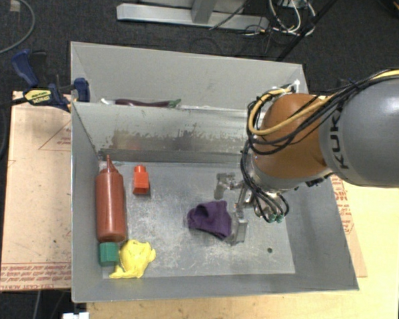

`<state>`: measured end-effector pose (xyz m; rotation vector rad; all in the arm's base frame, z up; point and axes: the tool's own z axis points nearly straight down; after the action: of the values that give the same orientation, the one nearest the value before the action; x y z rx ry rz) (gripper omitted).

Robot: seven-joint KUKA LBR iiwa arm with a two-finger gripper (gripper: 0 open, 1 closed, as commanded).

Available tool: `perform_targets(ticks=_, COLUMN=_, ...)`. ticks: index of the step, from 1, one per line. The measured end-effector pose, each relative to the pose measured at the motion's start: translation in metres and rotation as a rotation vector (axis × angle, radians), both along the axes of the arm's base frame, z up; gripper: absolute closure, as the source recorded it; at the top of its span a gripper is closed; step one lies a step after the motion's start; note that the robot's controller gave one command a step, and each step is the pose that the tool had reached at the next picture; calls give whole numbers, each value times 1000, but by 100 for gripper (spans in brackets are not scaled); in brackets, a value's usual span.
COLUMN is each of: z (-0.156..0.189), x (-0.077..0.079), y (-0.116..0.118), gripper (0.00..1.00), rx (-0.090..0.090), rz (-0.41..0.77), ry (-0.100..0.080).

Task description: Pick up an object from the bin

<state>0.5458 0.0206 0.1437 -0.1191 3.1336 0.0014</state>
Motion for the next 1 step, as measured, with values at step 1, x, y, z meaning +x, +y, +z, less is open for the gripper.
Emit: perform_targets(ticks=1, z=-74, x=-12, y=7, gripper=100, rx=2, rz=-154, ry=6)
